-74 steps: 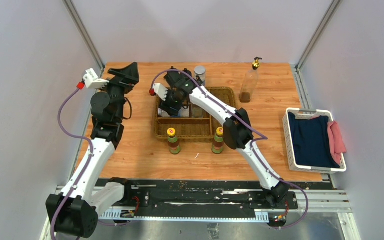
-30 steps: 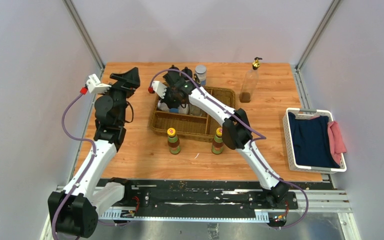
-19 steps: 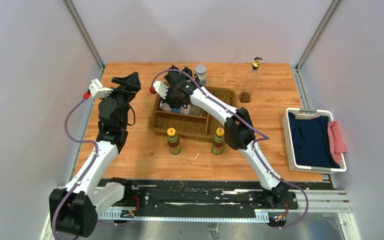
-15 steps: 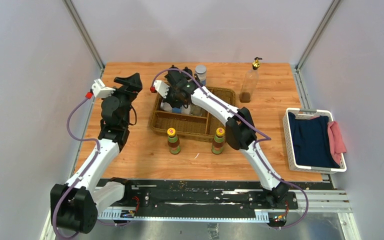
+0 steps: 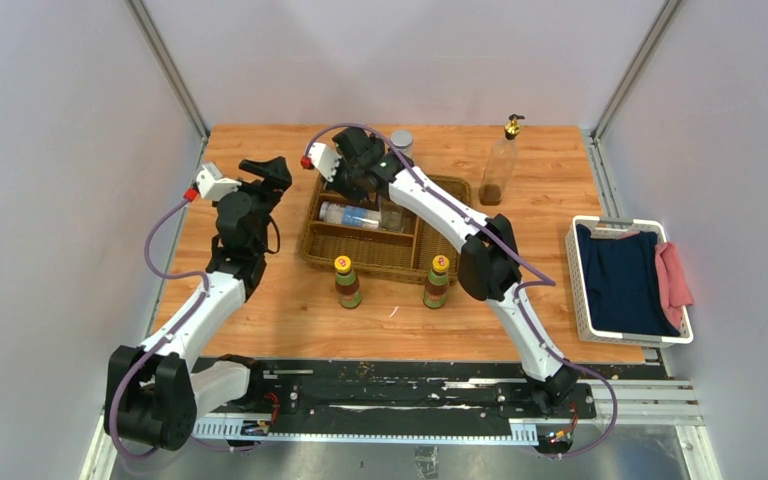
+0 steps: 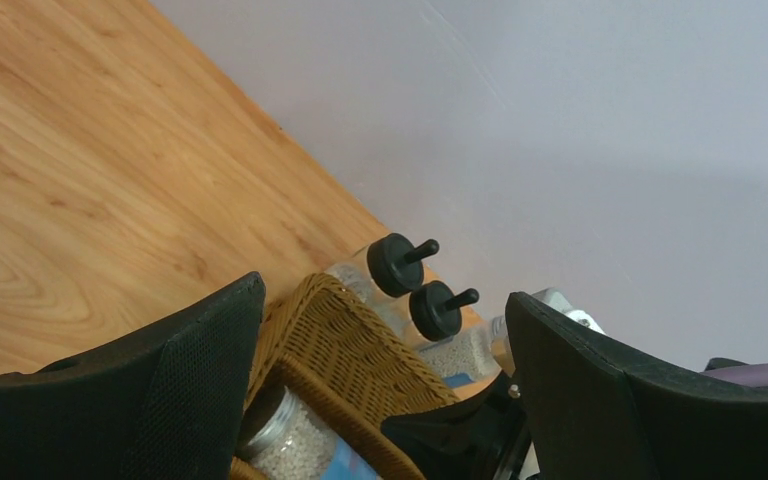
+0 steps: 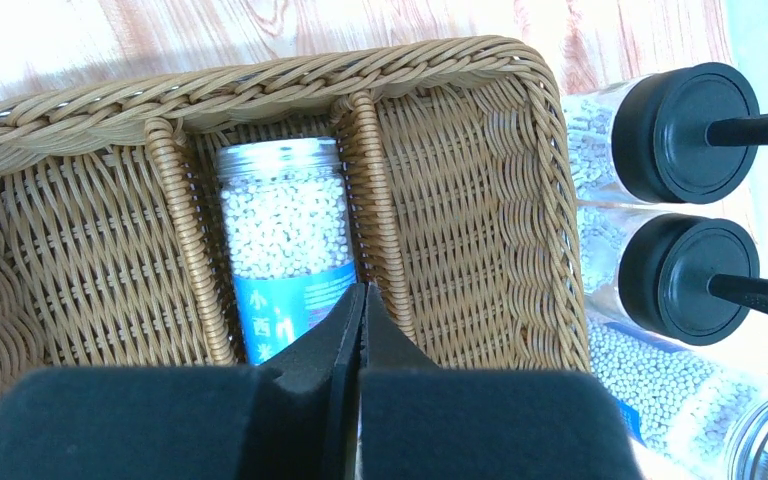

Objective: Organize the condiment bottles
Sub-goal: Move the storage box to the center of the board.

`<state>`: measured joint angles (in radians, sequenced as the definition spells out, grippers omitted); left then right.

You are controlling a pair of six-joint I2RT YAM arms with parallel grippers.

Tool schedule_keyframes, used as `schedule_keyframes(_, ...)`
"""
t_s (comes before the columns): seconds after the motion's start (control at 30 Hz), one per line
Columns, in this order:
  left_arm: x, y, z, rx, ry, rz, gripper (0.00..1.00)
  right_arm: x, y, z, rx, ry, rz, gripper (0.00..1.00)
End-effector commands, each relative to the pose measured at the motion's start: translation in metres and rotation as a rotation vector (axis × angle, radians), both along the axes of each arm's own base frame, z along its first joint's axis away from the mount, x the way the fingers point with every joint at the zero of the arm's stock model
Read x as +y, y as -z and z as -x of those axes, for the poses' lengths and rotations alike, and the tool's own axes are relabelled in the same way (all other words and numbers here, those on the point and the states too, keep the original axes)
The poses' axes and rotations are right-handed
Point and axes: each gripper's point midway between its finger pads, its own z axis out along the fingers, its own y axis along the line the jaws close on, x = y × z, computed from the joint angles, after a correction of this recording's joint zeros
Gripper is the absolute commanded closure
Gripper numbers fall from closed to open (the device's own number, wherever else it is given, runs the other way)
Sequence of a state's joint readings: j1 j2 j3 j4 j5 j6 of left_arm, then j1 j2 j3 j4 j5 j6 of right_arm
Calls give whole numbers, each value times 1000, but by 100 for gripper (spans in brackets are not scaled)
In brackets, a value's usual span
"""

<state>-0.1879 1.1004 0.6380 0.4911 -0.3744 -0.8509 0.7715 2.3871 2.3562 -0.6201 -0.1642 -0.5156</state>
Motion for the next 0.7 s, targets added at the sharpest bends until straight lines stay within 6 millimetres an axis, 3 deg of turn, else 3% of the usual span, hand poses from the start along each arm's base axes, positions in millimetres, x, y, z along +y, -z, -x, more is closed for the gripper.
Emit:
schedule_keyframes(0.0, 6, 9, 1, 11, -46, 20, 9, -5, -5, 2, -3, 14, 11, 100)
schedule_keyframes(0.13, 6, 8, 1, 8, -50, 27, 9, -5, -10, 1, -24, 24, 20, 94)
schedule_keyframes(0.3, 11, 19, 2, 28, -78, 47, 9, -3, -40, -2, -85, 45, -14, 88)
schedule_keyframes(0.5, 4, 39, -3, 75, -74, 57, 9, 3, -113, -2, -225, 73, -115, 77)
schedule_keyframes(0.67, -3, 46, -10, 103, -49, 37, 9, -5, -197, 1, -374, 131, -231, 55)
